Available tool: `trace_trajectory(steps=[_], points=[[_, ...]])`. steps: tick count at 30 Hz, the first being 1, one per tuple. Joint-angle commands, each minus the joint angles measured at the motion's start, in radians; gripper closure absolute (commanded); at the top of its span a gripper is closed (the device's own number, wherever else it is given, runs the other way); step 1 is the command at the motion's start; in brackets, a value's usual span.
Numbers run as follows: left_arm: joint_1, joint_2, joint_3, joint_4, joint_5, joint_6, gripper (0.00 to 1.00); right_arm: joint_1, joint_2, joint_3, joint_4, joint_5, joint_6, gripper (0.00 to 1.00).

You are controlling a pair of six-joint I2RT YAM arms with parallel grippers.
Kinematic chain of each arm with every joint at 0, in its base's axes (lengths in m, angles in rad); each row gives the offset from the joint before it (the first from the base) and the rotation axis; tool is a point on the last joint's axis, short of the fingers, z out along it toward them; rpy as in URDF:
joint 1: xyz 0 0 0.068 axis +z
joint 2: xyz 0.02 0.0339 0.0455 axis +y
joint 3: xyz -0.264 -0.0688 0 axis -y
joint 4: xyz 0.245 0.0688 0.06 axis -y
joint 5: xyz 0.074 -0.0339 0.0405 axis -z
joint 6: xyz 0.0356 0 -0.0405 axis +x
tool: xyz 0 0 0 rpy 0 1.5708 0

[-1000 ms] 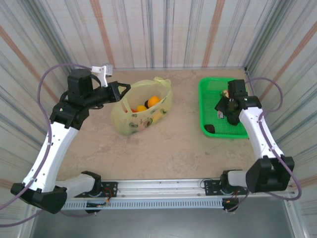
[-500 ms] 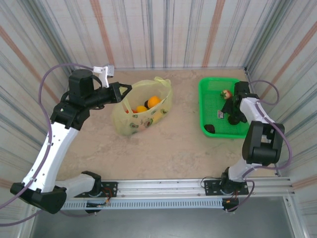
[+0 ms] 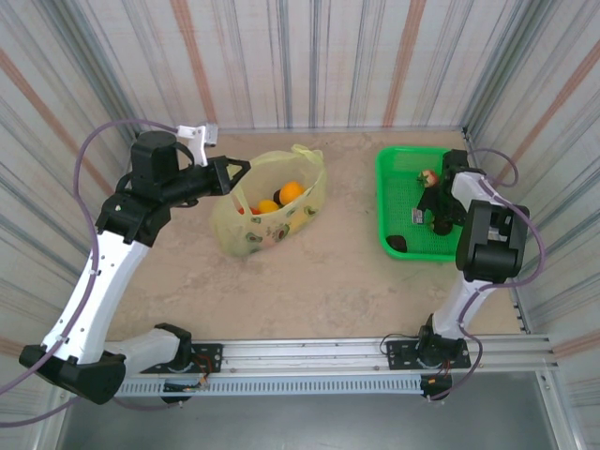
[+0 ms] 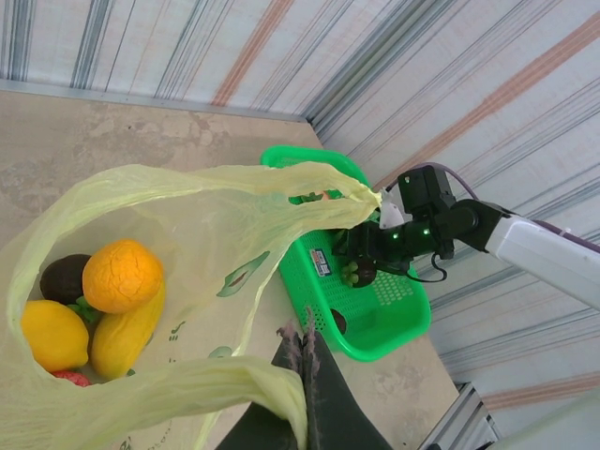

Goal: Place the fake fruits into the plastic bag and tie a complex knot

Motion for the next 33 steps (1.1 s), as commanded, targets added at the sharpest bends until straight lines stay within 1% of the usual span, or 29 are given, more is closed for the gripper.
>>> trace_trajectory(steps=[1, 5, 10, 12, 14, 17, 20, 23, 28, 33], points=[[-0.007, -0.008, 0.013, 0.010, -0.007, 0.021, 1.00, -0.006, 0.043, 0.036, -0.033, -0.015, -0.029, 0.15], [-0.007, -0.009, 0.015, 0.012, -0.008, 0.015, 1.00, 0.008, 0.020, 0.009, -0.016, -0.050, 0.005, 0.21], [-0.006, -0.008, 0.013, 0.024, 0.006, 0.003, 1.00, 0.024, -0.037, -0.051, 0.003, -0.051, 0.036, 0.22], [-0.006, -0.011, 0.011, 0.027, 0.009, -0.002, 1.00, 0.025, -0.050, -0.067, 0.001, -0.046, 0.034, 0.25], [-0.006, -0.014, 0.007, 0.029, 0.011, -0.004, 1.00, 0.022, -0.057, -0.076, -0.005, -0.052, 0.038, 0.25], [-0.005, -0.019, 0.006, 0.029, 0.015, -0.007, 1.00, 0.023, -0.059, -0.079, -0.016, -0.049, 0.048, 0.20], [-0.006, -0.026, 0.004, 0.026, 0.011, -0.007, 1.00, 0.021, -0.069, -0.088, -0.018, -0.053, 0.058, 0.20], [-0.005, -0.034, 0.000, 0.024, 0.010, -0.007, 1.00, 0.014, -0.086, -0.106, -0.008, -0.075, 0.071, 0.25], [-0.006, -0.035, -0.003, 0.026, 0.010, -0.011, 1.00, 0.007, -0.108, -0.127, 0.004, -0.107, 0.097, 0.47], [-0.006, -0.033, 0.003, 0.023, 0.006, -0.012, 1.00, 0.007, -0.180, -0.139, 0.020, -0.140, 0.132, 0.50]])
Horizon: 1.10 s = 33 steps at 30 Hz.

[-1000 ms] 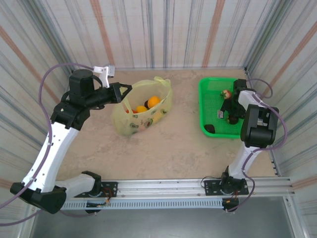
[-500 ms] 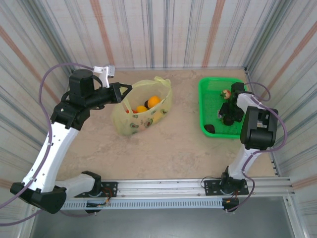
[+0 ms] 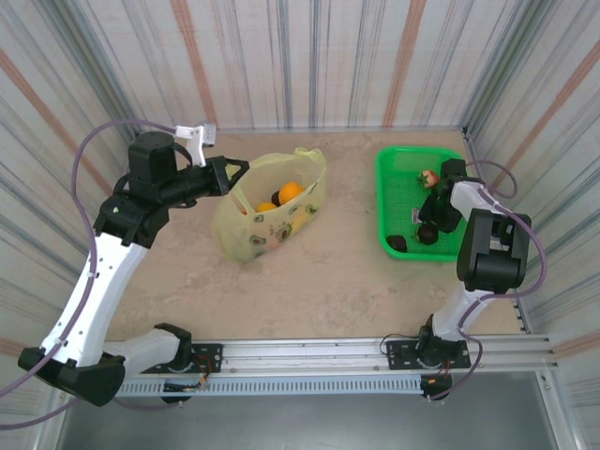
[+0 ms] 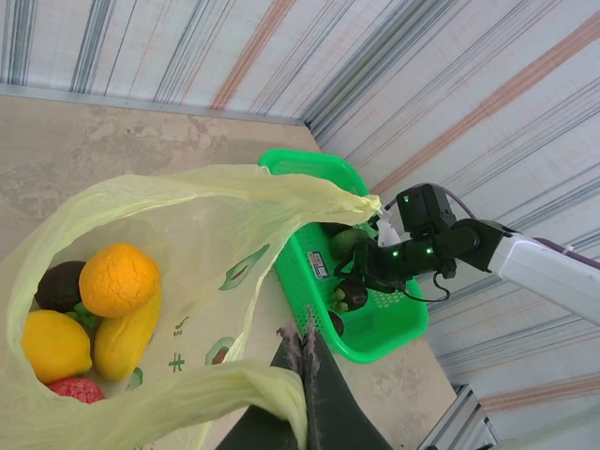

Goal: Place the fake fruits into the plastic bag and tie a complex knot

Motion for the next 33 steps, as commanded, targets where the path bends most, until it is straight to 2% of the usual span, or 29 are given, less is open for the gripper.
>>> trace_trajectory(steps=[1, 7, 9, 16, 23, 24, 29, 33], points=[[-0.006, -0.022, 0.003, 0.021, 0.004, -0.005, 1.00, -0.005, -0.092, -0.006, 0.006, -0.041, 0.053, 0.50], [-0.006, -0.020, 0.005, 0.018, 0.003, -0.005, 1.00, -0.003, -0.211, 0.021, -0.003, -0.131, 0.088, 0.51], [-0.006, -0.020, 0.007, 0.015, 0.000, -0.002, 1.00, 0.007, -0.250, 0.031, -0.016, -0.114, 0.079, 0.50], [-0.007, -0.017, -0.004, 0.021, -0.002, -0.001, 1.00, -0.002, -0.265, 0.013, -0.079, -0.051, 0.030, 0.32], [-0.007, -0.007, -0.003, 0.027, 0.008, -0.002, 1.00, 0.026, -0.162, -0.040, -0.050, 0.014, -0.023, 0.05], [-0.006, -0.008, -0.004, 0.028, 0.009, -0.002, 1.00, 0.036, -0.141, -0.039, -0.046, 0.010, -0.035, 0.03], [-0.006, -0.008, -0.006, 0.029, 0.010, -0.001, 1.00, 0.077, -0.035, -0.025, -0.059, 0.075, -0.056, 0.04], [-0.007, -0.010, -0.004, 0.024, 0.011, 0.005, 1.00, 0.079, -0.010, -0.059, -0.032, 0.086, -0.054, 0.09]])
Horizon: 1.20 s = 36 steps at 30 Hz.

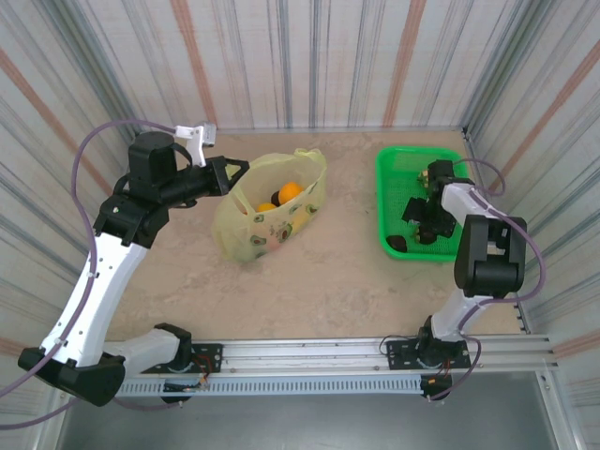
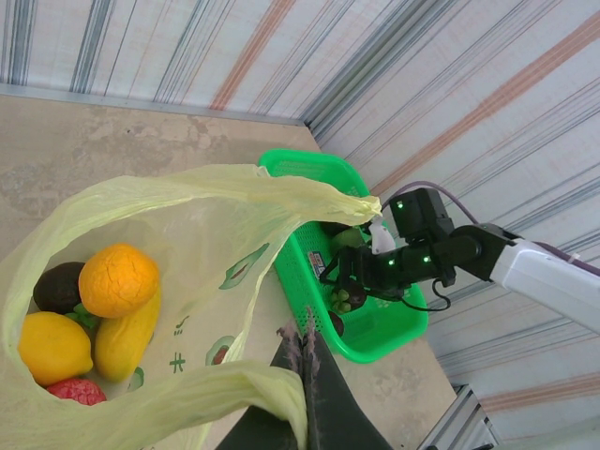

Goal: Place the fake fruits into the plastic bag and tie a complex knot

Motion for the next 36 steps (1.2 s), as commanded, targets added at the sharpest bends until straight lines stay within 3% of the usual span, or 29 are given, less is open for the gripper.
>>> trace_trajectory(steps=[1, 6, 10, 15, 24, 30, 36], points=[[-0.006, -0.010, -0.003, 0.023, 0.011, 0.006, 1.00, -0.002, 0.016, -0.027, -0.002, 0.041, -0.017, 0.11], [-0.006, -0.003, 0.000, 0.026, 0.012, 0.007, 1.00, -0.003, 0.042, -0.020, 0.000, 0.045, -0.016, 0.27], [-0.006, -0.001, -0.001, 0.028, 0.017, 0.001, 1.00, 0.008, 0.057, -0.015, 0.003, 0.032, -0.008, 0.27], [-0.006, -0.001, 0.001, 0.027, 0.014, 0.001, 1.00, 0.009, 0.021, -0.028, 0.016, 0.029, 0.011, 0.41], [-0.005, 0.003, 0.004, 0.021, 0.009, 0.005, 1.00, 0.059, -0.258, -0.011, -0.001, -0.072, 0.039, 0.45], [-0.006, 0.003, 0.007, 0.012, 0.002, 0.010, 1.00, 0.222, -0.464, 0.025, 0.000, -0.279, -0.029, 0.44], [-0.006, 0.000, 0.000, 0.007, -0.003, 0.015, 1.00, 0.501, -0.564, 0.098, 0.046, -0.442, -0.081, 0.44]])
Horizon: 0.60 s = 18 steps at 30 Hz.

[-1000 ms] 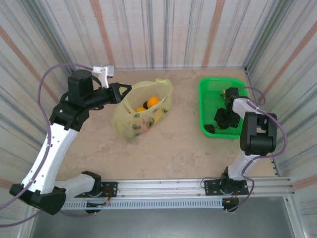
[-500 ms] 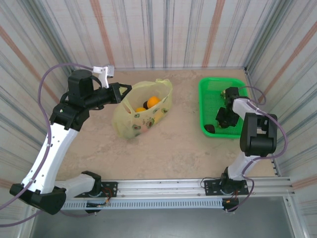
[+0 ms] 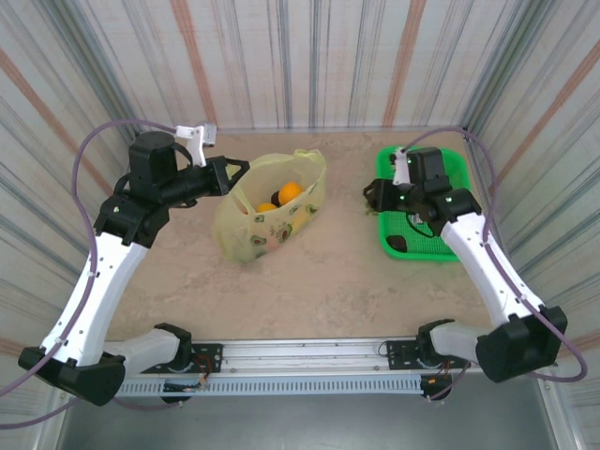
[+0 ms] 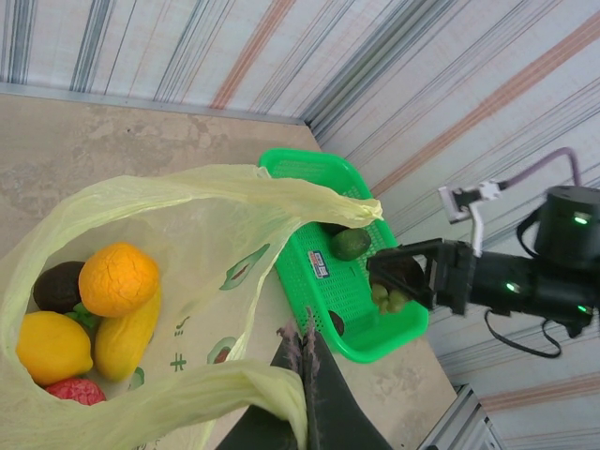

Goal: Place the fake fruits into the plastic bag and tie a complex knot

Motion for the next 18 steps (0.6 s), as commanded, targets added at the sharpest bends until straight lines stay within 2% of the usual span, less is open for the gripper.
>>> trace_trajectory(steps=[1, 5, 8, 12, 18], points=[[-0.006, -0.003, 0.001, 0.005, -0.003, 0.017, 1.00, 0.125, -0.025, 0.051, 0.039, -0.137, -0.032, 0.44], [-0.005, -0.005, 0.001, -0.002, -0.008, 0.015, 1.00, 0.304, 0.068, 0.153, 0.104, -0.105, -0.009, 0.44], [-0.006, -0.005, 0.000, -0.005, -0.008, 0.012, 1.00, 0.388, 0.169, 0.225, 0.168, -0.079, 0.028, 0.45], [-0.006, -0.008, -0.003, -0.005, -0.005, 0.009, 1.00, 0.428, 0.313, 0.338, 0.227, -0.020, 0.079, 0.45], [-0.006, -0.020, -0.001, -0.012, -0.010, 0.009, 1.00, 0.446, 0.511, 0.522, 0.219, 0.166, 0.144, 0.48]])
